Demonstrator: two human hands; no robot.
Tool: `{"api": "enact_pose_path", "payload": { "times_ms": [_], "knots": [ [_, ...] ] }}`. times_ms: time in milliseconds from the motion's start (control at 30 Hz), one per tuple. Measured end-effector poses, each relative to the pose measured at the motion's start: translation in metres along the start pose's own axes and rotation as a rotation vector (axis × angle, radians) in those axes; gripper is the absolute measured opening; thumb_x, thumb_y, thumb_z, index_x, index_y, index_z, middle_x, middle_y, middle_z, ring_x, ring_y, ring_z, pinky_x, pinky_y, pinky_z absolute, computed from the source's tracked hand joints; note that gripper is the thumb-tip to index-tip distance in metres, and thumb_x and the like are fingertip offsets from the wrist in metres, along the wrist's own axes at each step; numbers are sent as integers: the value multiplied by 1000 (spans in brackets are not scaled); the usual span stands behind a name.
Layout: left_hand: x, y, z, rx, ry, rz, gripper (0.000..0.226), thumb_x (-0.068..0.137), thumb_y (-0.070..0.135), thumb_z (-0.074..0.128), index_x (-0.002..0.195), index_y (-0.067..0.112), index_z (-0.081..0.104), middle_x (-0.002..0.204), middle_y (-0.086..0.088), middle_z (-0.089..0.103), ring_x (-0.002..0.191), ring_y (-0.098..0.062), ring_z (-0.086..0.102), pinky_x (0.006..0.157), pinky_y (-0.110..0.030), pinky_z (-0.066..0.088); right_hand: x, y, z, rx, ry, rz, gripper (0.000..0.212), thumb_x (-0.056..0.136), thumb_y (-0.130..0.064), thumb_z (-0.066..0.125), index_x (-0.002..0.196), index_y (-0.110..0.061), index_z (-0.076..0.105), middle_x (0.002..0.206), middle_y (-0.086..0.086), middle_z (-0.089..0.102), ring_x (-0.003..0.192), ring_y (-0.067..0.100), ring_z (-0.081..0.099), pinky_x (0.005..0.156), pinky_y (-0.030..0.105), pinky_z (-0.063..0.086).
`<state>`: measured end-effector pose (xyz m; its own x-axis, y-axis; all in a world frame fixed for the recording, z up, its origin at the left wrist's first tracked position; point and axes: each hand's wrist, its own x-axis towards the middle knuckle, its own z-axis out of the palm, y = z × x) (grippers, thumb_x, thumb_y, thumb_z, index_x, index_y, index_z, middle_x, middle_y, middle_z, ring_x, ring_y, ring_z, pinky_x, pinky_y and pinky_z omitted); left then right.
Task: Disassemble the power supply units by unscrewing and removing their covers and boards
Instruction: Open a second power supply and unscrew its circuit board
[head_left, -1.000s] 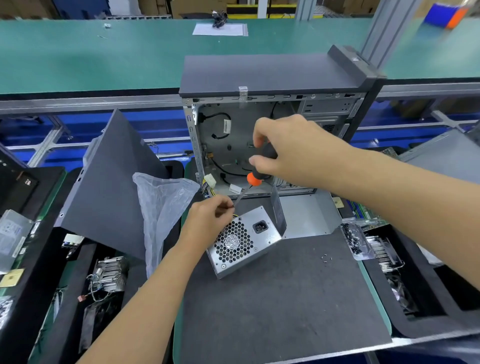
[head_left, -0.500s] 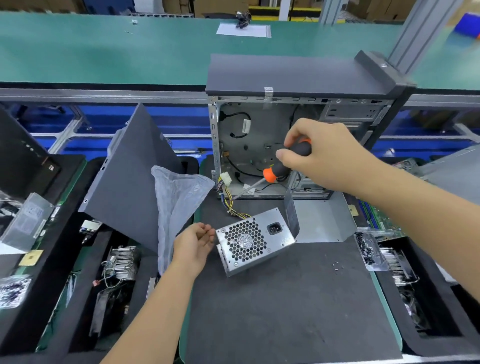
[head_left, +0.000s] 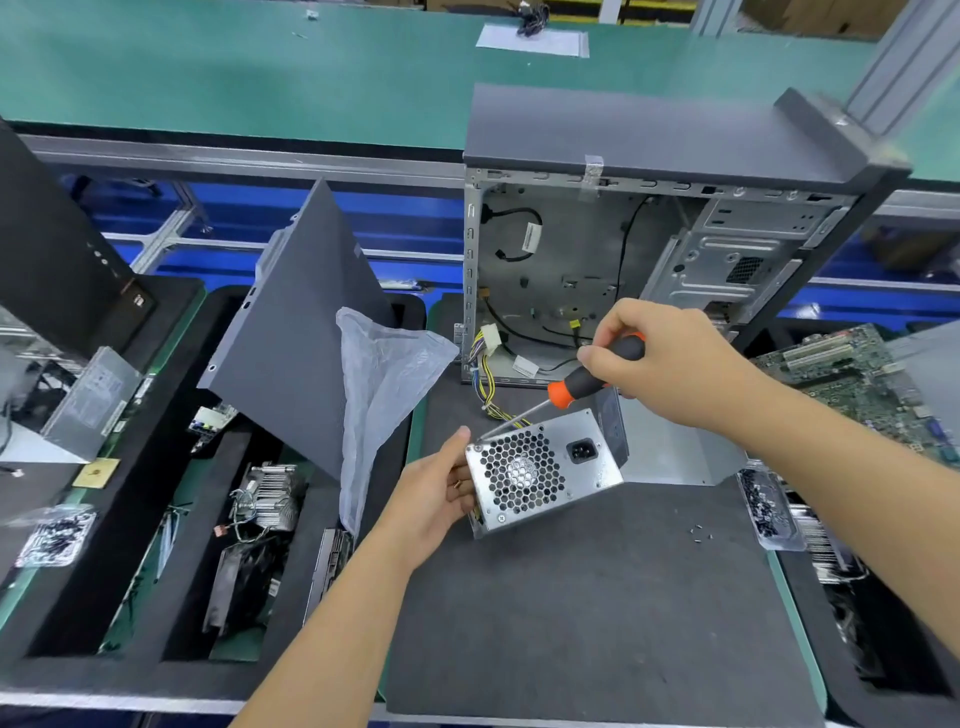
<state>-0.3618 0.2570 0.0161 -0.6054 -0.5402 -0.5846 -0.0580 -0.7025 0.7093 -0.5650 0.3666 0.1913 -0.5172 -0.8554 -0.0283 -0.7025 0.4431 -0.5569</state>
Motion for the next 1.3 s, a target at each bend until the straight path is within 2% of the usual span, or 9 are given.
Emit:
{"api": "enact_pose_path", "payload": {
  "times_ms": [200, 400, 533, 633, 767, 1000, 1100, 1233, 1300],
  "knots": [
    [-8, -3, -1, -29, -57, 32, 28, 82, 43, 74, 87, 16, 83, 94, -9, 75, 80, -16, 70, 77, -31, 56, -4, 0, 0, -18, -36, 23, 16, 88, -44, 65, 82, -29, 61, 73, 0, 67, 70, 24, 65, 61, 34, 52],
    [-11, -4, 0, -49, -73, 69, 23, 97, 27, 63, 92, 16, 83, 94, -8, 77, 80, -13, 71, 69, -26, 58, -7, -1, -2, -35, -40, 18, 16, 89, -43, 65, 83, -29, 60, 76, 2, 68, 72, 26, 68, 68, 41, 57],
    [-12, -5, -1, -26, -82, 96, 24, 99, 23, 61, 93, 17, 83, 95, -7, 76, 80, -12, 68, 74, -26, 58, -8, -5, -3, -70, -33, -4, 19, 88, -46, 65, 82, -29, 59, 72, 0, 65, 61, 22, 61, 58, 35, 53],
    [-12, -5, 0, -23, -82, 103, 24, 99, 22, 60, 93, 17, 83, 96, -7, 77, 81, -12, 68, 77, -27, 58, -8, -12, -4, -119, -40, -25, 21, 88, -47, 66, 82, -29, 58, 73, -2, 63, 55, 14, 55, 50, 28, 43],
    [-12, -2, 4, -31, -71, 106, 26, 100, 20, 59, 91, 17, 83, 98, -10, 77, 81, -13, 69, 78, -29, 58, -8, -23, -5, -180, -57, -76, 22, 88, -47, 66, 82, -28, 57, 74, -5, 60, 60, 13, 52, 52, 27, 37],
    [-13, 3, 9, -62, -40, 85, 29, 99, 18, 60, 81, 18, 83, 93, -7, 77, 78, -12, 71, 71, -26, 58, -9, -52, -3, -364, -84, -241, 25, 89, -46, 64, 84, -25, 51, 83, -6, 56, 78, 17, 54, 56, 24, 35],
    [-12, 4, 10, -57, -20, 68, 26, 97, 20, 63, 80, 16, 83, 92, -7, 76, 77, -12, 71, 68, -25, 57, -6, -65, 1, -479, -92, -292, 27, 92, -46, 60, 86, -23, 45, 84, -2, 51, 81, 27, 55, 61, 33, 37],
    [-9, 4, 10, -76, 8, 58, 26, 97, 19, 63, 81, 14, 82, 94, -9, 77, 76, -13, 72, 64, -25, 57, -4, -82, 9, -564, -114, -336, 31, 93, -45, 57, 93, -19, 41, 84, 4, 48, 82, 36, 55, 72, 43, 50],
    [-8, 4, 10, -69, 6, 64, 27, 98, 20, 62, 82, 15, 83, 94, -8, 77, 76, -12, 72, 63, -24, 57, -4, -90, 9, -530, -108, -349, 35, 93, -50, 54, 97, -18, 40, 81, 4, 47, 77, 33, 54, 65, 41, 48]
  ]
}}
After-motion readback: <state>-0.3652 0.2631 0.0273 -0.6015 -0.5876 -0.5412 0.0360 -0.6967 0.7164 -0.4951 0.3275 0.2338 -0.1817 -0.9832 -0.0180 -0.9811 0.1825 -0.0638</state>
